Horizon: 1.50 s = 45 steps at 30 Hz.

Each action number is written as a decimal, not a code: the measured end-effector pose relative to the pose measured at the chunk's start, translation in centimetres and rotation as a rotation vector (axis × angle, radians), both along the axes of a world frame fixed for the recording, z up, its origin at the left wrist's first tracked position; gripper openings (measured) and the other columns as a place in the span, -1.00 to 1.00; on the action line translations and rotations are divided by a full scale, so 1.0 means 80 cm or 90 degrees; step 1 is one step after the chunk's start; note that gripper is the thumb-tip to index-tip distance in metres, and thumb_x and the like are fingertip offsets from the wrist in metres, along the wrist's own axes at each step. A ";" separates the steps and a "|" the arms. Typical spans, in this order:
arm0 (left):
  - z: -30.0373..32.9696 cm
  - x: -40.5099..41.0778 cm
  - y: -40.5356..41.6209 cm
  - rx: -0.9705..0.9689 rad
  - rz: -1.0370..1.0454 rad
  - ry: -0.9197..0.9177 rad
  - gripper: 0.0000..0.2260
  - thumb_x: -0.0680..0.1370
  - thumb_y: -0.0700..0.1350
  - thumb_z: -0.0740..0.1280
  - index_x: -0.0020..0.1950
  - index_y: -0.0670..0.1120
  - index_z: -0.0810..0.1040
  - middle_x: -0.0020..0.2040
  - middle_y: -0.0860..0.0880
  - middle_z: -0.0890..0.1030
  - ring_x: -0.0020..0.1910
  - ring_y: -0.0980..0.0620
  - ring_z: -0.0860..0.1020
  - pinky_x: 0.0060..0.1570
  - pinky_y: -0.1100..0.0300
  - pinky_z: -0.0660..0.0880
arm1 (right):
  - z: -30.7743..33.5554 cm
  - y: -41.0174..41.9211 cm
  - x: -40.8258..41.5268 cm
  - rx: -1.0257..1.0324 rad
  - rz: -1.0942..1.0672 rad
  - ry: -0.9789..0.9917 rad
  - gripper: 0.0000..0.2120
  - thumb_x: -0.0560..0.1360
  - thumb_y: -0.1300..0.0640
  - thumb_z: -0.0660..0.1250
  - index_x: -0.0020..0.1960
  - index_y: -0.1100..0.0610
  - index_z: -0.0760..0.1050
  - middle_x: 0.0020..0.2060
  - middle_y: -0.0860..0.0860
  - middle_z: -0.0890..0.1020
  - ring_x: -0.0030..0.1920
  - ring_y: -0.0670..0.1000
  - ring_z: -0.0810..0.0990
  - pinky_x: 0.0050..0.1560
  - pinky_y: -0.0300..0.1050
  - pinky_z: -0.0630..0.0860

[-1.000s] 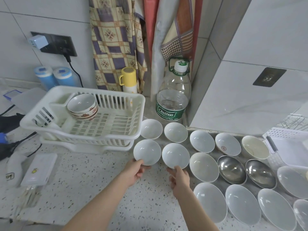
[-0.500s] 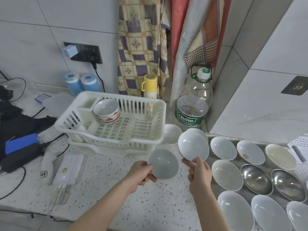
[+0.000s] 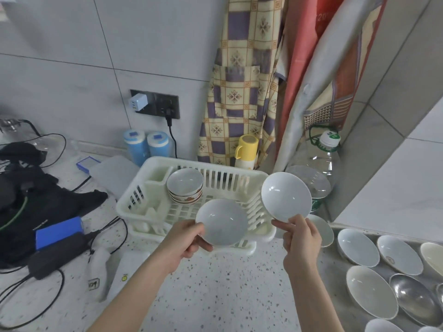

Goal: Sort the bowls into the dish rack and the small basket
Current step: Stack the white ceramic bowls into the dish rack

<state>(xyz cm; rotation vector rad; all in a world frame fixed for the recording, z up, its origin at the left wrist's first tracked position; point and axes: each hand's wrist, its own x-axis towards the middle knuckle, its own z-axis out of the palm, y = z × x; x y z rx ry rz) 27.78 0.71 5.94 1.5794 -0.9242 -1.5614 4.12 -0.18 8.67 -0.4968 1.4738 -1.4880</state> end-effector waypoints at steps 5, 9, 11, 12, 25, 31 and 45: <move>0.002 0.065 -0.026 -0.047 0.101 0.032 -0.78 0.51 -0.28 0.18 0.10 -0.23 0.53 -0.30 -0.28 0.67 -0.59 0.10 0.17 -0.65 0.31 0.10 | -0.011 -0.041 0.043 -0.017 0.071 0.099 -0.91 0.41 0.24 0.21 -0.18 0.21 0.49 -0.40 0.20 0.68 -0.61 -0.13 0.25 -0.58 -0.31 0.23; 0.002 0.100 -0.050 -0.064 0.147 0.037 -0.79 0.53 -0.26 0.18 0.10 -0.22 0.53 -0.30 -0.25 0.68 -0.58 0.10 0.19 -0.65 0.31 0.11 | -0.033 -0.081 0.070 0.057 0.136 0.180 -0.86 0.41 0.19 0.22 -0.09 0.17 0.52 -0.42 0.13 0.69 -0.44 0.00 0.32 -0.40 -0.13 0.27; -0.001 0.109 -0.061 -0.063 0.165 0.051 -0.80 0.53 -0.25 0.19 0.09 -0.22 0.54 -0.28 -0.25 0.69 -0.60 0.11 0.20 -0.67 0.31 0.12 | -0.042 -0.102 0.076 0.093 0.157 0.204 -0.87 0.40 0.19 0.22 -0.14 0.22 0.50 -0.43 0.15 0.68 -0.40 0.03 0.33 -0.36 -0.09 0.28; -0.003 0.113 -0.067 -0.062 0.169 0.058 -0.79 0.53 -0.25 0.20 0.10 -0.23 0.54 -0.26 -0.26 0.69 -0.60 0.11 0.20 -0.66 0.31 0.12 | -0.045 -0.111 0.077 0.111 0.166 0.220 -0.87 0.40 0.19 0.21 -0.15 0.23 0.50 -0.44 0.15 0.68 -0.40 0.02 0.32 -0.35 -0.08 0.28; -0.031 0.108 -0.149 -0.089 0.168 0.084 -0.81 0.53 -0.25 0.14 0.05 -0.24 0.51 -0.29 -0.25 0.68 -0.62 0.10 0.23 -0.61 0.30 0.12 | -0.106 -0.180 0.094 0.261 0.251 0.288 -0.85 0.38 0.27 0.20 -0.11 0.25 0.52 -0.44 0.19 0.67 -0.58 -0.07 0.30 -0.59 -0.25 0.22; -0.037 0.096 -0.174 -0.116 0.159 0.113 -0.86 0.53 -0.27 0.15 -0.04 -0.22 0.50 -0.33 -0.25 0.67 -0.63 0.10 0.24 -0.64 0.32 0.15 | -0.116 -0.189 0.095 0.288 0.292 0.240 -0.87 0.40 0.36 0.17 -0.09 0.33 0.46 -0.41 0.27 0.66 -0.66 -0.08 0.23 -0.66 -0.32 0.14; -0.063 0.096 -0.188 -0.127 0.138 0.116 -0.87 0.53 -0.25 0.20 -0.01 -0.23 0.52 -0.29 -0.26 0.68 -0.62 0.10 0.28 -0.63 0.30 0.19 | -0.115 -0.200 0.113 0.378 0.330 0.190 -0.78 0.47 0.38 0.13 0.11 0.32 0.35 -0.32 0.26 0.68 -0.66 -0.09 0.24 -0.62 -0.33 0.10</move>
